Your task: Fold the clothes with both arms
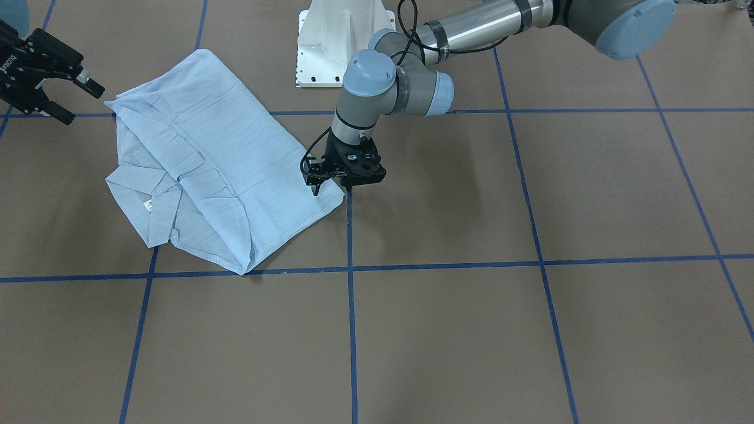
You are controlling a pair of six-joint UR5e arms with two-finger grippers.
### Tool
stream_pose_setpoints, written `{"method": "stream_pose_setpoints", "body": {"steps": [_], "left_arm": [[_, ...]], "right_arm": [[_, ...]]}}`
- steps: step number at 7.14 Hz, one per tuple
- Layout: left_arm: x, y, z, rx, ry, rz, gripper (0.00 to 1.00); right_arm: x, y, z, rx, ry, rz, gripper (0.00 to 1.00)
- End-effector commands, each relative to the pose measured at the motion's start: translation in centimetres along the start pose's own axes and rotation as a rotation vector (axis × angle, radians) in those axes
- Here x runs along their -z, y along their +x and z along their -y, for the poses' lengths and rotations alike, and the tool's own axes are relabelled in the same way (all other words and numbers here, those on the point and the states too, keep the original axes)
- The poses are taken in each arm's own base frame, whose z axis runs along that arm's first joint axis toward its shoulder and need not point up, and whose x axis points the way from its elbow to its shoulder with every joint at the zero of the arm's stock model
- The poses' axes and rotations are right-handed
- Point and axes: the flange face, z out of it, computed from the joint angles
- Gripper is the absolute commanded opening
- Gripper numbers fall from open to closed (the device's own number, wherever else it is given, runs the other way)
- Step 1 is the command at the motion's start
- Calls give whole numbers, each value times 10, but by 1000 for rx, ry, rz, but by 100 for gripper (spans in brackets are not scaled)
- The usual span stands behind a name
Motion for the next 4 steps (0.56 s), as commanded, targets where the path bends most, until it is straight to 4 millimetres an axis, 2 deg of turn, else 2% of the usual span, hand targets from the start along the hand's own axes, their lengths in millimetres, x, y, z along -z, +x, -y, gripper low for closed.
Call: {"method": "stream_pose_setpoints", "body": {"steps": [1, 2, 3, 4], "left_arm": [[-1, -1, 0, -1, 0, 1, 67], [-1, -1, 0, -1, 0, 1, 54], [-1, 0, 0, -2, 0, 0, 35], [-1, -1, 0, -4, 0, 1, 24]], "right_arm": [[0, 1, 0, -2, 0, -2, 100], [0, 1, 0, -2, 0, -2, 100], [0, 1, 0, -2, 0, -2, 100], [0, 1, 0, -2, -1, -1, 100]]}}
